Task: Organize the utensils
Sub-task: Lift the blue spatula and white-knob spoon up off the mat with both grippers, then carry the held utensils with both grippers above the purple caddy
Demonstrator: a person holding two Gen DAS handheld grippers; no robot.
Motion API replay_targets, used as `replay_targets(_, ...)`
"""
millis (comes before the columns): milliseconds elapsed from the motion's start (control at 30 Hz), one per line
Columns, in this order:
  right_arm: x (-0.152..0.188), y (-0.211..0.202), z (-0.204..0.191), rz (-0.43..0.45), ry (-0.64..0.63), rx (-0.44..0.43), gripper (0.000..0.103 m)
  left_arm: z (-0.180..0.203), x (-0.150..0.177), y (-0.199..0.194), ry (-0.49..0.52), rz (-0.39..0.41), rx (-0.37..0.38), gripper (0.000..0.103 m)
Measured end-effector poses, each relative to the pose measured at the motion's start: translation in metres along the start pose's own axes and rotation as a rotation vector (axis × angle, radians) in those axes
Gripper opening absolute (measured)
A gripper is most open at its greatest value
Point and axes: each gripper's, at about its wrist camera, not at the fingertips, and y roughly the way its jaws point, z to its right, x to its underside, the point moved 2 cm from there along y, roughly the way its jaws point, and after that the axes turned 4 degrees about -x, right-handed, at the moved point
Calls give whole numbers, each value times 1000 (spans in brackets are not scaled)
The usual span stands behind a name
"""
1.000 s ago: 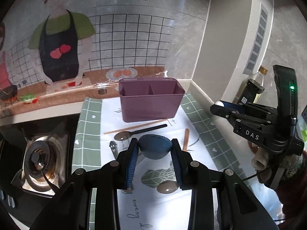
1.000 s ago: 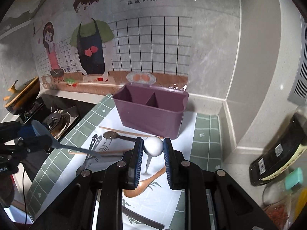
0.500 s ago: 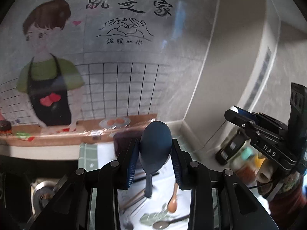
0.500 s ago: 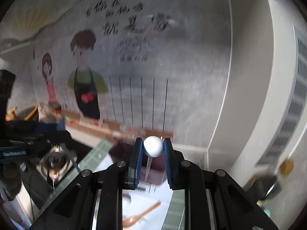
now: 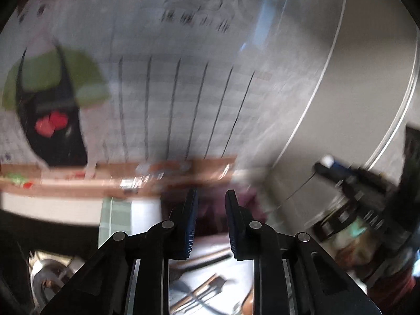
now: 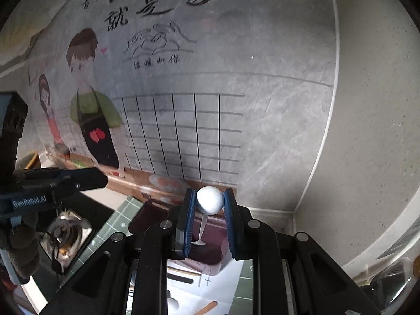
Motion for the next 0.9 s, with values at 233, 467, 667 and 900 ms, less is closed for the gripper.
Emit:
replay_targets(233,35,-11,6,-41,17,2,20,-39,98,51,-146,-244,-60,29)
replay_targets(467,63,-28,2,-45,26,-3,20,-60,161,63,-325,-310,-109,39)
replay_targets(667,86,-29,-4,-60,18,-6,20,-49,170,75,-350,-226,-23,46)
replay_targets(900,100,-34,-6,-57,11,0,20,-67,167,99,-438,-210,-124,51)
